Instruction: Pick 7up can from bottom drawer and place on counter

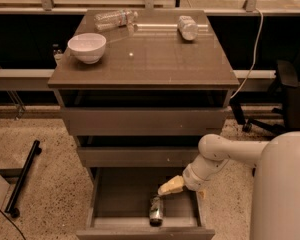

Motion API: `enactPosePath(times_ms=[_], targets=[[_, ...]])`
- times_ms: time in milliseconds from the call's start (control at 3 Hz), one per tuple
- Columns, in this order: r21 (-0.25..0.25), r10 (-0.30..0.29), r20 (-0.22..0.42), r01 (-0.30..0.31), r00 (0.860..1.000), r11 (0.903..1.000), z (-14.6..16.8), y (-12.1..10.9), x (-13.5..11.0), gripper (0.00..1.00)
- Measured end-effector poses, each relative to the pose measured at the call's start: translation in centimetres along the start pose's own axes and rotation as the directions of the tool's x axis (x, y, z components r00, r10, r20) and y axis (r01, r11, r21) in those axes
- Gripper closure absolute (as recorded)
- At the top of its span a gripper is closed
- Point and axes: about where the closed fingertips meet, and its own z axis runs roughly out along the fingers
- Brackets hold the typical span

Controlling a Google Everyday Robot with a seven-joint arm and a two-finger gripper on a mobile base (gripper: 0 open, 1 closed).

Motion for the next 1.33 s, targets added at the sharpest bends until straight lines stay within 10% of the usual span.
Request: enactPosePath(times_ms=[667, 1333], targets=[[-0.009, 0.125, -0.055, -0.126, 0.991, 0.9920, 5.9, -2.6, -0.8, 0.00], [-0.065, 0.130, -0.040, -0.132, 0.991, 0.9891, 7.4, -1.9, -1.9, 0.00]])
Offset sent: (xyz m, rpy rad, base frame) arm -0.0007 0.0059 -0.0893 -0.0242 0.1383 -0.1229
